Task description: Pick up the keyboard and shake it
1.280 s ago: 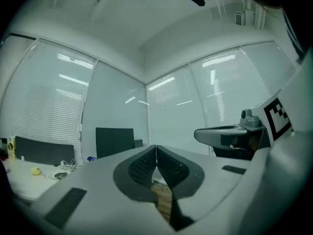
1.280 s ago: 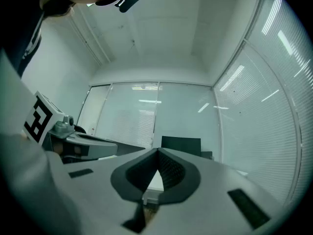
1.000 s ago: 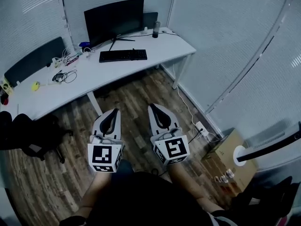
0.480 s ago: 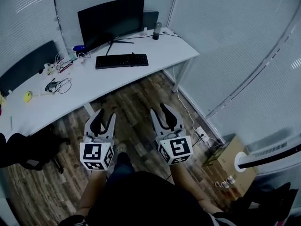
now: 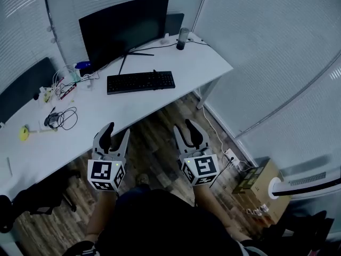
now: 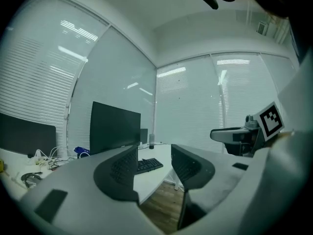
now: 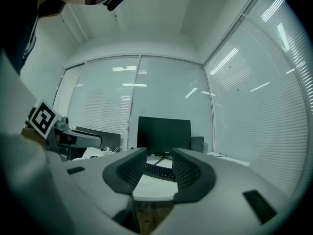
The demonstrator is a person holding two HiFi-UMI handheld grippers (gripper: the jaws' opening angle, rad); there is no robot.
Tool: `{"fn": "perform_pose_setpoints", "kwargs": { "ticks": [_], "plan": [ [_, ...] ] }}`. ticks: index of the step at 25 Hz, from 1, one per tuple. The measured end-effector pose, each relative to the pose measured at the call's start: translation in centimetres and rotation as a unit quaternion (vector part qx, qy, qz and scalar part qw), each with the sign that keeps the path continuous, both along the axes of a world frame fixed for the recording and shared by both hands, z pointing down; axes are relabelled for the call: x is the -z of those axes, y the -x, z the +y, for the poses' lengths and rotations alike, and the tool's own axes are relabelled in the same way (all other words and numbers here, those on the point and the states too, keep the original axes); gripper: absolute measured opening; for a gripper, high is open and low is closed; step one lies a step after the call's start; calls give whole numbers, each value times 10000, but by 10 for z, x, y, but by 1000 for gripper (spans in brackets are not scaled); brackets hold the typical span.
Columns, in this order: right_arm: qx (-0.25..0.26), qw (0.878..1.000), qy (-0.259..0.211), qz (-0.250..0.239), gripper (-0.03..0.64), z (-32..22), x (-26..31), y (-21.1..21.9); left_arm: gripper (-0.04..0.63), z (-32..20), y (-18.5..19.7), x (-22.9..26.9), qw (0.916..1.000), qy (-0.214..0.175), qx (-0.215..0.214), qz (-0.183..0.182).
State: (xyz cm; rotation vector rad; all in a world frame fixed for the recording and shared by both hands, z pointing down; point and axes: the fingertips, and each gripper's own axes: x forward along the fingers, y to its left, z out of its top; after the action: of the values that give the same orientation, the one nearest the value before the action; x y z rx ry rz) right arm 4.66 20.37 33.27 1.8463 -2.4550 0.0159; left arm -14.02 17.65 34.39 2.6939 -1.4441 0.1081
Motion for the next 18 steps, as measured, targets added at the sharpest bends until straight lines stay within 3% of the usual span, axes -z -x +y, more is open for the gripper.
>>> {"fn": "perform_pose_setpoints", "kwargs": {
  "ticks": [9,13,18],
  "plan": [
    [-338,9979,544,-7,155,-46,-43,-2,195,-68,5,-33,9992,331,-196,76],
    [-420,9979,500,24,155,-67,-47,-10,196,-86,5,-49,9986,459,-217,146],
    [-358,9985,407,49,155,-117,-44,-18,196,-122,4,-43,9993,338,-131,122]
  ]
}}
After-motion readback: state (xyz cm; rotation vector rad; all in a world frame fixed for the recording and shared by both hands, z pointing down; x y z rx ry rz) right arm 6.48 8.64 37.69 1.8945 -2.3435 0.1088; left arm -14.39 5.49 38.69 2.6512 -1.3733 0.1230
